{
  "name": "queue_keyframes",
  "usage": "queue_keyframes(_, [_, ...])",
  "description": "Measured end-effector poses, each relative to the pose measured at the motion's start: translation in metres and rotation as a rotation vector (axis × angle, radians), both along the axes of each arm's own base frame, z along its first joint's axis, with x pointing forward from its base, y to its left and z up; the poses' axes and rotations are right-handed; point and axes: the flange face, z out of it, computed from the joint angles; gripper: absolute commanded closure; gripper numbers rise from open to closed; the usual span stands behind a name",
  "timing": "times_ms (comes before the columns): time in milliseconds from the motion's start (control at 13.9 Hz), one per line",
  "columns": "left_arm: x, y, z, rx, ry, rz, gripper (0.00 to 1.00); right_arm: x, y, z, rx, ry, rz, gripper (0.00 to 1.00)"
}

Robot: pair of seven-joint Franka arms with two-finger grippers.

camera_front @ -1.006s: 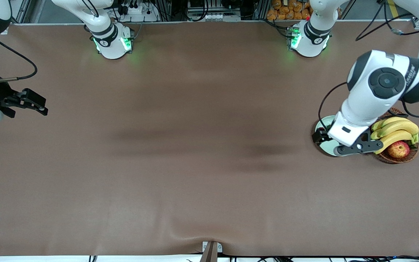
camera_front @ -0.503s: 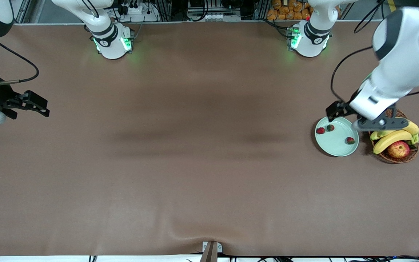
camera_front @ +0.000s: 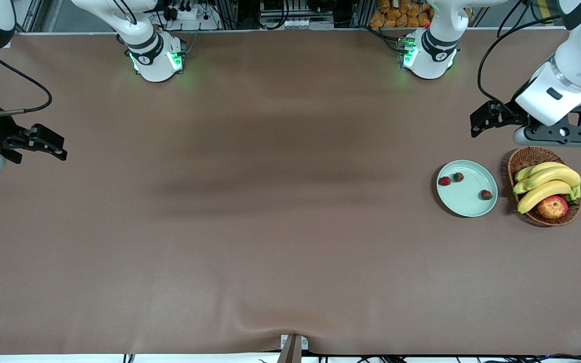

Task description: Collect all strawberries into plate

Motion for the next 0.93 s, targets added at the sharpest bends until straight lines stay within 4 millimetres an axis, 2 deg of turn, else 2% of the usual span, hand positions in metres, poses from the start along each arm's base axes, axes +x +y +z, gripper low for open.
queue_keyframes(216, [-0.003, -0.005, 0.009, -0.001, 0.002, -0.011, 0.0, -0.003, -0.001, 0.001, -0.001, 0.019, -0.002, 0.0])
queue_keyframes(575, [-0.003, -0.001, 0.013, -0.004, 0.002, -0.082, 0.0, -0.004, -0.002, 0.002, -0.001, 0.029, -0.004, 0.0])
queue_keyframes(934, [-0.002, 0.0, 0.036, -0.009, -0.04, -0.082, 0.0, -0.005, -0.003, 0.002, -0.002, 0.039, -0.004, 0.0])
